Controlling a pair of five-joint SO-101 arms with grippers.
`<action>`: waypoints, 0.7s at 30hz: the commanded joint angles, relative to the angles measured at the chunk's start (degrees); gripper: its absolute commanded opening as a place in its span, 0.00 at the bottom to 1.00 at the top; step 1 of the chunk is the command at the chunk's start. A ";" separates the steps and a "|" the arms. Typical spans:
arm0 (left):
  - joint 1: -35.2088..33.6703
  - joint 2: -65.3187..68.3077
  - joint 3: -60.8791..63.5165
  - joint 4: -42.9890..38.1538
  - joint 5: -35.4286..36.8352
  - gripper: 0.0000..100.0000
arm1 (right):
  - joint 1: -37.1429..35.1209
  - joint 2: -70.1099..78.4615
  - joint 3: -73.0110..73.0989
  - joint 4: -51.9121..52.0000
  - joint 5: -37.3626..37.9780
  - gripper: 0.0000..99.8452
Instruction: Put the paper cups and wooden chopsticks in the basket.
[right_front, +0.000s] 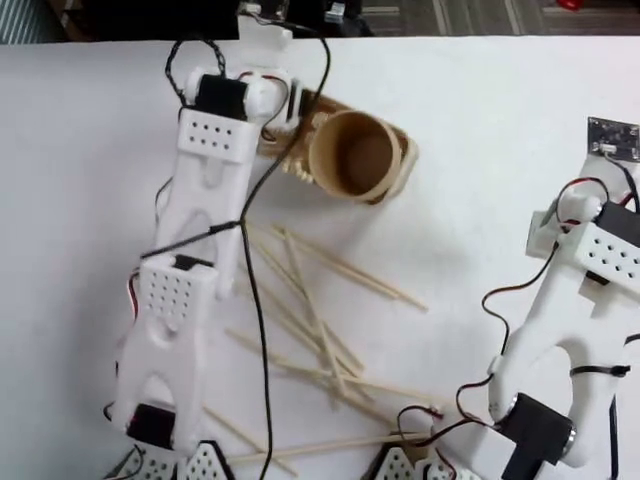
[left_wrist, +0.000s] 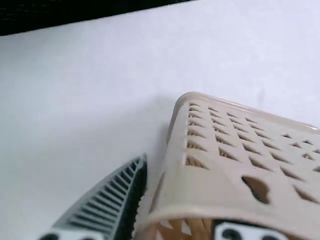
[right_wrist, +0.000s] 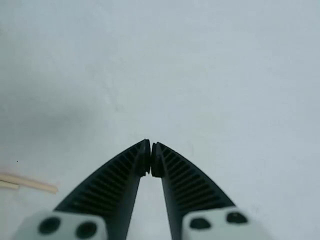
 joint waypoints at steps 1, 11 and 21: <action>2.95 -0.84 1.93 -2.29 0.44 0.21 | -2.86 -2.15 0.35 0.22 0.35 0.02; 3.65 -0.84 2.02 -3.78 1.58 0.17 | -20.70 -2.68 0.35 7.87 5.63 0.08; 3.65 -0.84 1.93 -3.87 1.58 0.17 | -36.09 -2.77 0.18 9.19 5.19 0.08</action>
